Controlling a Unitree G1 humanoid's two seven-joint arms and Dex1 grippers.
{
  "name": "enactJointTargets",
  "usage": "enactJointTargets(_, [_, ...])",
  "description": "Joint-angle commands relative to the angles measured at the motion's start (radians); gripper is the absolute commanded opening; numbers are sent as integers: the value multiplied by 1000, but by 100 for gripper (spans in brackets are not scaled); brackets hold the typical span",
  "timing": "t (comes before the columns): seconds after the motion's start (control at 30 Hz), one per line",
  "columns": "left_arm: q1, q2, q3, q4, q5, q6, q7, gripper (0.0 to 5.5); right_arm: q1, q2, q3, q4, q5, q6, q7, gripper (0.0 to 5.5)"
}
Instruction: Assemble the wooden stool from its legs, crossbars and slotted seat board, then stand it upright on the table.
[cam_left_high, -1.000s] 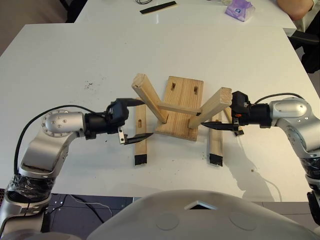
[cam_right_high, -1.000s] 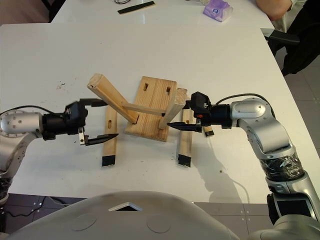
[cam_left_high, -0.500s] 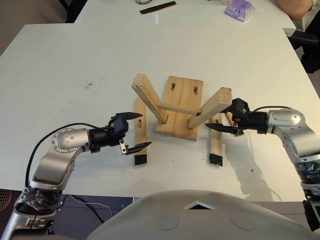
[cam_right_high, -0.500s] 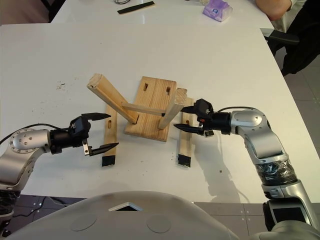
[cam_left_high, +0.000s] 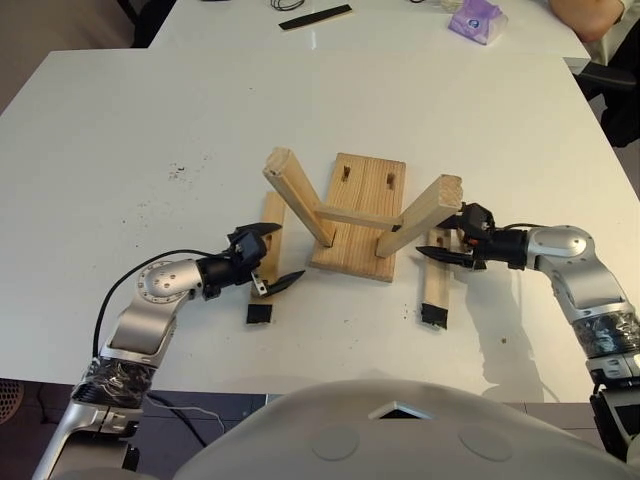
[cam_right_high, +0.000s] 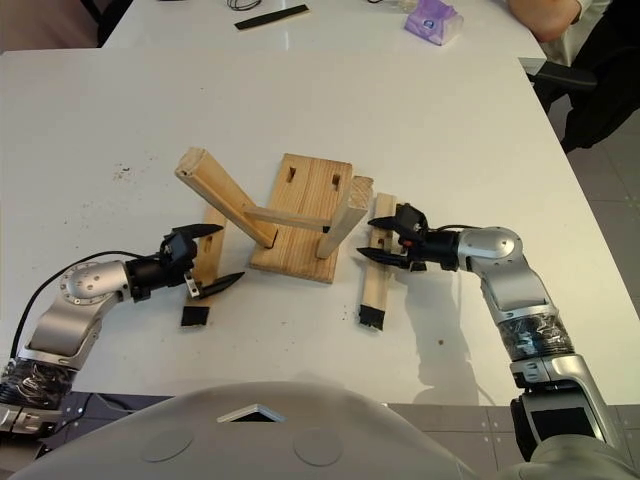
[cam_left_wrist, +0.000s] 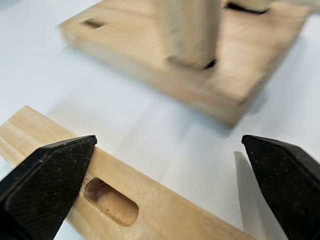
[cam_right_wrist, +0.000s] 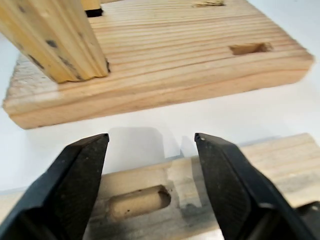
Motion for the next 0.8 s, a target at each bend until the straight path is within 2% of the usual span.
enactJointTargets(0.03, [43, 44, 10, 107, 43, 22, -6, 537, 89, -58, -11, 171, -83, -35, -25, 316])
enactJointTargets(0.3, [63, 61, 25, 128, 42, -16, -8, 537, 158, -99, -78, 179, -51, -68, -21, 316])
enactJointTargets(0.43, [31, 48, 69, -22, -109, 108, -41, 537, 156, -96, -110, 121, -21, -44, -32, 316])
enactJointTargets(0.53, [-69, 36, 119, -127, -243, 244, -33, 537, 148, -84, -130, 6, 25, 15, -46, 316])
enactJointTargets(0.63, [-194, 42, 154, -136, -304, 328, -31, 537, 147, -76, -135, -137, 65, 83, -56, 316])
enactJointTargets(0.73, [-302, 82, 191, -50, -310, 332, -70, 537, 148, -78, -135, -262, 84, 140, -52, 316])
enactJointTargets(0.8, [-370, 98, 166, 39, -249, 284, -97, 537, 160, -93, -134, -350, 102, 173, -35, 316])
